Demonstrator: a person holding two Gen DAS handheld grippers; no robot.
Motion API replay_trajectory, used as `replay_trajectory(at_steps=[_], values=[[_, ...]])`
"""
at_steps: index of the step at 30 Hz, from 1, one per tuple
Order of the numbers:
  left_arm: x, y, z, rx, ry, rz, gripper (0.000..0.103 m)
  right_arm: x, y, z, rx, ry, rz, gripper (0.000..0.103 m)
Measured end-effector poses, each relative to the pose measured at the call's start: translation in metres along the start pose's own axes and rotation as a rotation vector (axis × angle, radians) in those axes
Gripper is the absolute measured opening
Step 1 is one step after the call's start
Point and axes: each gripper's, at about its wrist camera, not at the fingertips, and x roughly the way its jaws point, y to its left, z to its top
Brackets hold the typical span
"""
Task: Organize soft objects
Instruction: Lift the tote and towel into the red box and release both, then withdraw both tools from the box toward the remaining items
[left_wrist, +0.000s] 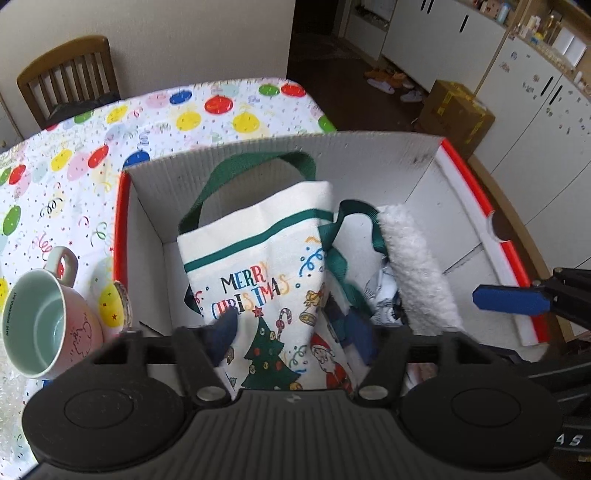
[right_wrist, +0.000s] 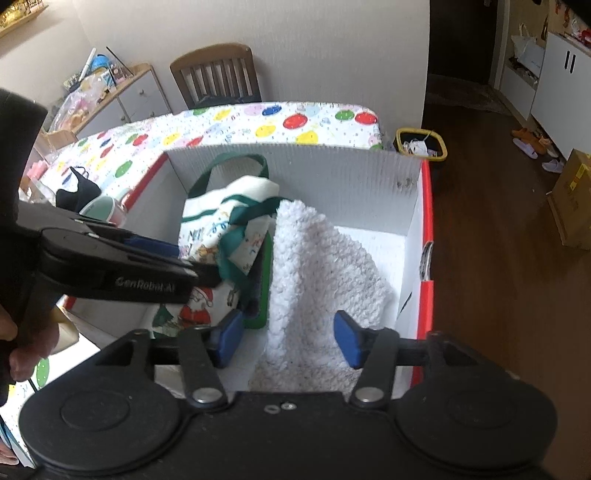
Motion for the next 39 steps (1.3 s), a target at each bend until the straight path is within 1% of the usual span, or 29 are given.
replay_trajectory(at_steps=[5,9,10,12,14,20,24,25,27,32,33,34,39], values=[[-0.024,0.0,-0.006,-0.003,-0.044,-0.017,0.067,-0.02,0.0,0.002,0.014,-0.046,0.019,0.062],[-0.051,-0.002,-0.014,0.035,-0.094,-0.028,0.067,-0.038,0.004,0.004,0.004,-0.089,0.035,0.064],[-0.059,-0.001,-0.017,0.044,-0.111,-0.031,0.067,-0.043,0.005,0.005,0.001,-0.098,0.036,0.066],[-0.073,0.001,-0.022,0.041,-0.138,-0.04,0.067,-0.051,0.01,0.005,-0.002,-0.119,0.019,0.07],[-0.087,0.005,-0.028,0.032,-0.162,-0.048,0.067,-0.059,0.014,0.005,-0.003,-0.135,0.018,0.071],[-0.128,0.019,-0.046,0.029,-0.237,-0.039,0.07,-0.076,0.029,0.003,0.004,-0.173,0.012,0.077],[-0.148,0.035,-0.06,0.023,-0.262,-0.059,0.07,-0.085,0.044,-0.002,0.01,-0.2,0.026,0.083],[-0.153,0.04,-0.065,0.018,-0.269,-0.062,0.072,-0.087,0.048,-0.003,0.012,-0.208,0.032,0.084],[-0.162,0.051,-0.073,0.009,-0.283,-0.058,0.075,-0.09,0.059,-0.006,0.011,-0.219,0.043,0.085],[-0.185,0.083,-0.094,-0.013,-0.321,-0.033,0.077,-0.093,0.092,-0.013,0.003,-0.243,0.079,0.091],[-0.189,0.09,-0.099,-0.014,-0.328,-0.029,0.082,-0.092,0.099,-0.015,-0.001,-0.245,0.087,0.092],[-0.193,0.096,-0.103,-0.013,-0.336,-0.029,0.084,-0.091,0.107,-0.016,-0.004,-0.246,0.093,0.094],[-0.211,0.132,-0.125,-0.01,-0.389,-0.022,0.085,-0.082,0.149,-0.023,-0.031,-0.243,0.123,0.101]])
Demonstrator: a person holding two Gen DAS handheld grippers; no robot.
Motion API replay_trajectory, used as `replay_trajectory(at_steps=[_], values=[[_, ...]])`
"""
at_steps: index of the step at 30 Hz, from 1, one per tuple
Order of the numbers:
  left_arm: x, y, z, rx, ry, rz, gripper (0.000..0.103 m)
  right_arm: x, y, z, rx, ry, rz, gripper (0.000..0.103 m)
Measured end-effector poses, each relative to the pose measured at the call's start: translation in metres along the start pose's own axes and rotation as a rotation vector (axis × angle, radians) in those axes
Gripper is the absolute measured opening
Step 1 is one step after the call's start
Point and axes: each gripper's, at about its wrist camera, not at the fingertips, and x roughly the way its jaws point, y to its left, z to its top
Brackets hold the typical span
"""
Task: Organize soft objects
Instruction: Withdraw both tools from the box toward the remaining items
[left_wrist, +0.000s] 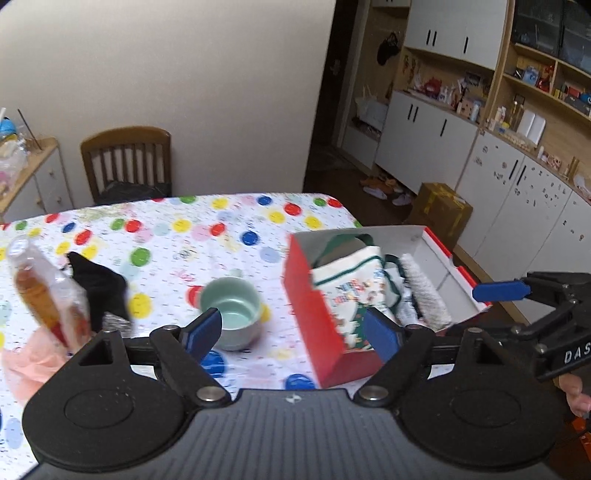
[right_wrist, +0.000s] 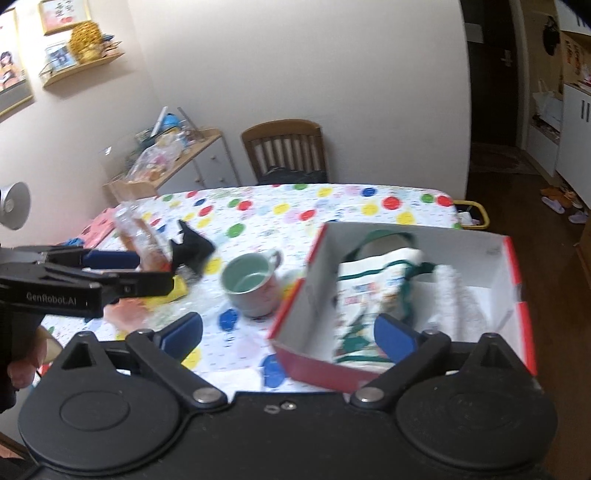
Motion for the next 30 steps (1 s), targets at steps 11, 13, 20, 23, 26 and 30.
replay_trajectory(at_steps=[11,13,20,23,26,30], values=[[-0.027,0.092,-0.037,-0.053,-0.082,0.03,0.103,0.049,0.068,-0.032,0.011,0.063,0.006,0.103],[-0.027,0.11,-0.044,-0.073,-0.073,0.046,0.103,0.059,0.076,-0.042,0.019,0.081,-0.002,0.103],[-0.022,0.174,-0.074,-0.138,-0.023,0.161,0.103,0.096,0.099,-0.068,0.022,0.132,-0.053,0.103],[-0.019,0.198,-0.082,-0.17,-0.012,0.187,0.103,0.109,0.108,-0.077,0.003,0.155,-0.072,0.103],[-0.016,0.215,-0.089,-0.166,-0.017,0.221,0.103,0.123,0.115,-0.082,-0.028,0.184,-0.087,0.103],[0.003,0.231,-0.096,-0.15,0.016,0.252,0.103,0.141,0.126,-0.091,-0.074,0.222,-0.09,0.103]])
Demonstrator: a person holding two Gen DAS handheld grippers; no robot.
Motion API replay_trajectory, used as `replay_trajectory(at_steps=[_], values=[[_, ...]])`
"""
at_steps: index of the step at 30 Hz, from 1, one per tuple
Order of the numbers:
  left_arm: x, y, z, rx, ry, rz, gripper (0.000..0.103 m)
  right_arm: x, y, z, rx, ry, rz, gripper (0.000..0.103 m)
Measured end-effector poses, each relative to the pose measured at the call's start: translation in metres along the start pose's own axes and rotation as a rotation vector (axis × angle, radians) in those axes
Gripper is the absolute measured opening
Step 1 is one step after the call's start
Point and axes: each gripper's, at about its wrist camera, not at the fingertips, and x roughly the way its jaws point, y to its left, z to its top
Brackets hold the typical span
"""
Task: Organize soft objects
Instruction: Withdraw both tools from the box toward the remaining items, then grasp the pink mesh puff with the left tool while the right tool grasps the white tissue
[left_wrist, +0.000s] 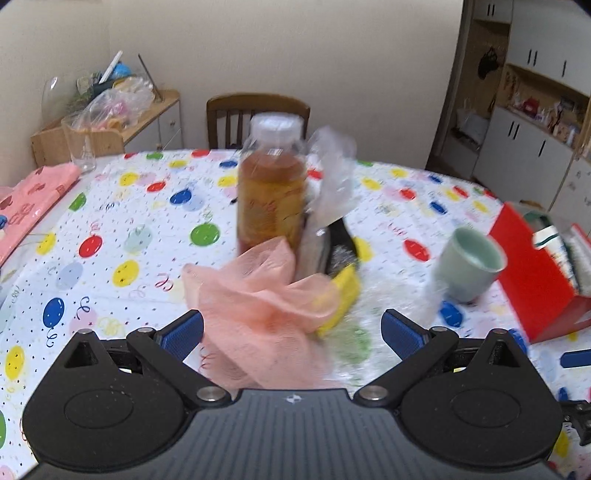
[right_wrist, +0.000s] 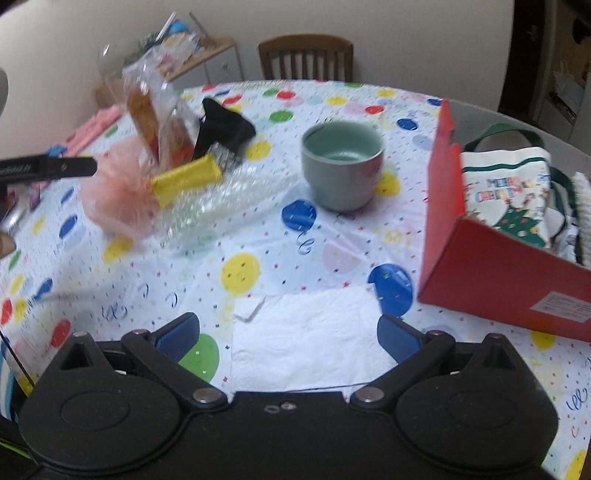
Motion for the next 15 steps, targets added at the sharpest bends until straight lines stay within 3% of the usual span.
replay_trajectory(at_steps=[8,15], values=[[0.047,0.02,-0.006,-0.01,0.062,0.014,0.103,0.032,0.002,-0.001,0.007,0.053,-0.047,0.102],[0.076,0.048,-0.006,-0.141,0.149,0.01,0.102,0.049,-0.01,-0.006,0.045,0.094,-0.089,0.097]])
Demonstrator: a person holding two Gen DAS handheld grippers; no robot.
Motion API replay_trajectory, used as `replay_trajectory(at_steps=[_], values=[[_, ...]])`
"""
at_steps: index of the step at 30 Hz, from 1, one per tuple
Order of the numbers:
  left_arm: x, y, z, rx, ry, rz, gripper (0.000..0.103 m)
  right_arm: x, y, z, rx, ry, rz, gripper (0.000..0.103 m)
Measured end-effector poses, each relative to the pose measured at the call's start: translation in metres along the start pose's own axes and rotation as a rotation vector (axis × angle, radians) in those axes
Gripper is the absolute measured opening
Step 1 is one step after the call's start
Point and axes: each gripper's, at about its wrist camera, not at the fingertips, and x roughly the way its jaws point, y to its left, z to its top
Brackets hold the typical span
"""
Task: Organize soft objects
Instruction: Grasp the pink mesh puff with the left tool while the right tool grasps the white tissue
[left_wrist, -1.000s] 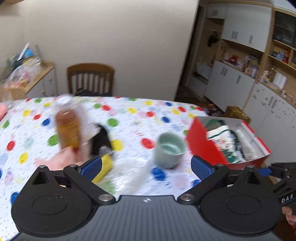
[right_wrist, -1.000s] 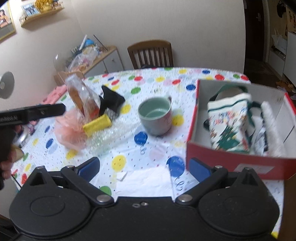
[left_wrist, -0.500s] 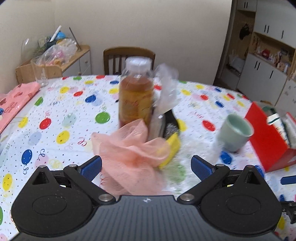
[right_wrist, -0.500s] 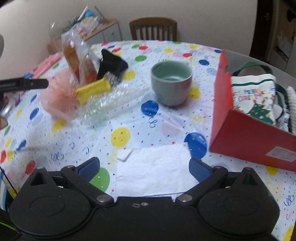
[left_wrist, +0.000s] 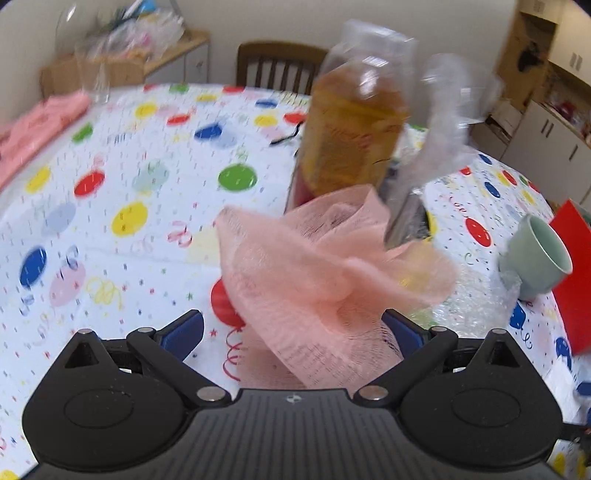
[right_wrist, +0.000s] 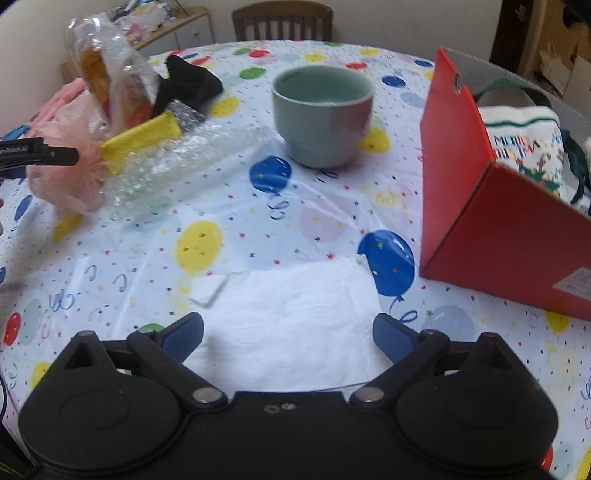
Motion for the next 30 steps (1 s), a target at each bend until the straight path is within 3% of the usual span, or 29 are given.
replay_trajectory(at_steps=[5,11,17,20,24,26,28,30], values=[[0.009,0.009,0.0,-0.046,0.036,-0.013,0.094,0.006,0.003,-0.002,-0.008,0.025,-0.015,0.091],[0.012,0.015,0.0,-0.096,0.06,-0.056,0.066,0.008,0.01,-0.003,-0.047,0.027,-0.044,0.089],[0.008,0.019,-0.002,-0.13,0.06,-0.085,0.043,0.005,0.009,-0.002,-0.031,0.018,-0.06,0.078],[0.005,0.021,-0.003,-0.143,0.052,-0.082,0.036,0.002,0.007,-0.003,-0.029,0.01,-0.067,0.067],[0.002,0.024,-0.005,-0.16,0.041,-0.088,0.03,-0.003,0.008,-0.005,-0.039,-0.008,-0.07,0.032],[-0.001,0.024,-0.005,-0.156,0.033,-0.083,0.027,-0.004,0.009,-0.006,-0.049,-0.012,-0.077,0.024],[-0.004,0.023,-0.005,-0.153,0.024,-0.078,0.024,-0.004,0.01,-0.007,-0.058,-0.018,-0.084,0.009],[-0.007,0.024,-0.004,-0.154,0.016,-0.072,0.022,-0.005,0.01,-0.008,-0.062,-0.025,-0.093,0.003]])
